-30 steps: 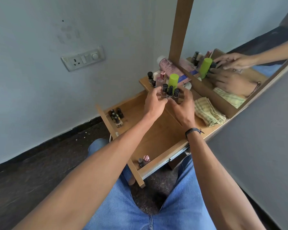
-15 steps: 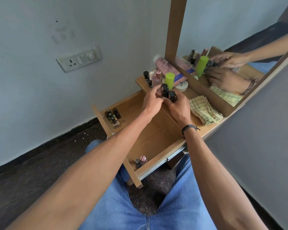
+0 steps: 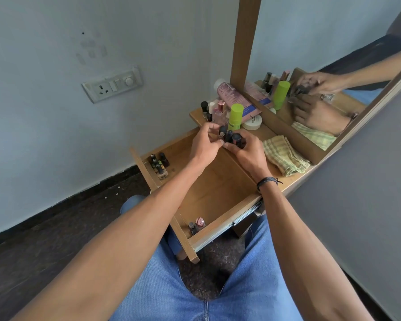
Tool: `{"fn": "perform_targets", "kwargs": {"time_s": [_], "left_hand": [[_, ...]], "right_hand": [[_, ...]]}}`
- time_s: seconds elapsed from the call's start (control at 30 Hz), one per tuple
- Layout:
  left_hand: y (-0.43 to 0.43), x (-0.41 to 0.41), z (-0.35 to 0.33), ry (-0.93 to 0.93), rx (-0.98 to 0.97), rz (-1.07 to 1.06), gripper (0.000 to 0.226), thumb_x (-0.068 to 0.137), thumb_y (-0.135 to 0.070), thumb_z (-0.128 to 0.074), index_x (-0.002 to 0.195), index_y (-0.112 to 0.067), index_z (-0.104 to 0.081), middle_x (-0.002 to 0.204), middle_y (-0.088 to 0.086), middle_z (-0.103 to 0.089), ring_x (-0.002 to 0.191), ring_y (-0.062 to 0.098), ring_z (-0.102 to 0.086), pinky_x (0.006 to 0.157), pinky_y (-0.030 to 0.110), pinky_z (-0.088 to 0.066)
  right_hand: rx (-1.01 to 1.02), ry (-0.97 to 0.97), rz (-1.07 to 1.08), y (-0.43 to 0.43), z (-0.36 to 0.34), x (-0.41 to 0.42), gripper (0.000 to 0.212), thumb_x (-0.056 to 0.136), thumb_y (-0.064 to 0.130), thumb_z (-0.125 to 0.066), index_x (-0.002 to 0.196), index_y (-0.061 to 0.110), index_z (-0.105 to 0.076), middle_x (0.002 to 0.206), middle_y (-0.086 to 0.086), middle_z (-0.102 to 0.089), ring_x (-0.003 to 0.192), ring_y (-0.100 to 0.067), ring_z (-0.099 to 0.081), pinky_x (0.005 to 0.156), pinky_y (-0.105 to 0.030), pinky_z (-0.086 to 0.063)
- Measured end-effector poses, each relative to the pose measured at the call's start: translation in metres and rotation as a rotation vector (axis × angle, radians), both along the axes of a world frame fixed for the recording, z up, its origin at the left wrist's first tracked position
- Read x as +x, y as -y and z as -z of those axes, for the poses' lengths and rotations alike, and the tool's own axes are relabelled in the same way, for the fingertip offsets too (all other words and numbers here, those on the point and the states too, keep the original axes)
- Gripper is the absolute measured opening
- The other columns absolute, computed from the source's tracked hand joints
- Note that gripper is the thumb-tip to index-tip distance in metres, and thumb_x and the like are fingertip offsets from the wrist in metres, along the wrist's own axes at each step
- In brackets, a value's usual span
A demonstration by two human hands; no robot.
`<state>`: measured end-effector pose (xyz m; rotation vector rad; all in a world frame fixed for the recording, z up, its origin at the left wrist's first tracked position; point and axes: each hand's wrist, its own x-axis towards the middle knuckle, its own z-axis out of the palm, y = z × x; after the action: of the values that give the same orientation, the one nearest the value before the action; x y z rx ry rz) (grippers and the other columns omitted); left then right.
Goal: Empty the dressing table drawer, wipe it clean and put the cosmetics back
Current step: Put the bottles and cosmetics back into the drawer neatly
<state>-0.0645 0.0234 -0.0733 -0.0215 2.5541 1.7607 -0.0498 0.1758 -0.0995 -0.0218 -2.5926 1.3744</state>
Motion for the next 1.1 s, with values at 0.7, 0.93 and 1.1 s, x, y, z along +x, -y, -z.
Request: {"fn": "perform_targets", "kwargs": {"time_s": [0.7, 0.93, 1.1], "left_hand": [[0.102, 0.047, 0.060, -0.187, -0.399, -0.047, 0.021, 0.096, -0.026, -0.065, 0.116, -0.022, -0.060, 0.119, -0.007, -0.058, 0.098, 0.015, -0.063, 0.081, 0.036, -0.053], [0.103, 0.048, 0.068, -0.169, -0.478, 0.000, 0.022, 0.098, -0.028, -0.061, 0.119, -0.023, -0.056, 0.121, -0.010, -0.055, 0.099, 0.014, -0.062, 0.078, 0.035, -0.052], [0.105, 0.048, 0.069, -0.169, -0.526, 0.010, 0.021, 0.099, -0.027, -0.060, 0.118, -0.022, -0.054, 0.120, -0.008, -0.054, 0.098, 0.015, -0.060, 0.074, 0.035, -0.050]], "right_hand": [[0.023, 0.219, 0.000, 0.091, 0.064, 0.030, 0.020, 0.091, 0.012, -0.070, 0.111, 0.014, -0.068, 0.108, -0.003, -0.068, 0.096, -0.019, -0.061, 0.080, -0.029, -0.047], [-0.034, 0.315, 0.134, 0.090, 0.075, 0.004, 0.012, 0.091, 0.021, -0.066, 0.102, 0.018, -0.064, 0.098, -0.005, -0.069, 0.096, -0.029, -0.063, 0.082, -0.033, -0.048], [0.126, 0.308, 0.212, 0.094, 0.082, -0.004, 0.026, 0.094, 0.036, -0.062, 0.115, 0.020, -0.059, 0.116, -0.011, -0.068, 0.105, -0.038, -0.064, 0.089, -0.040, -0.049]]}}
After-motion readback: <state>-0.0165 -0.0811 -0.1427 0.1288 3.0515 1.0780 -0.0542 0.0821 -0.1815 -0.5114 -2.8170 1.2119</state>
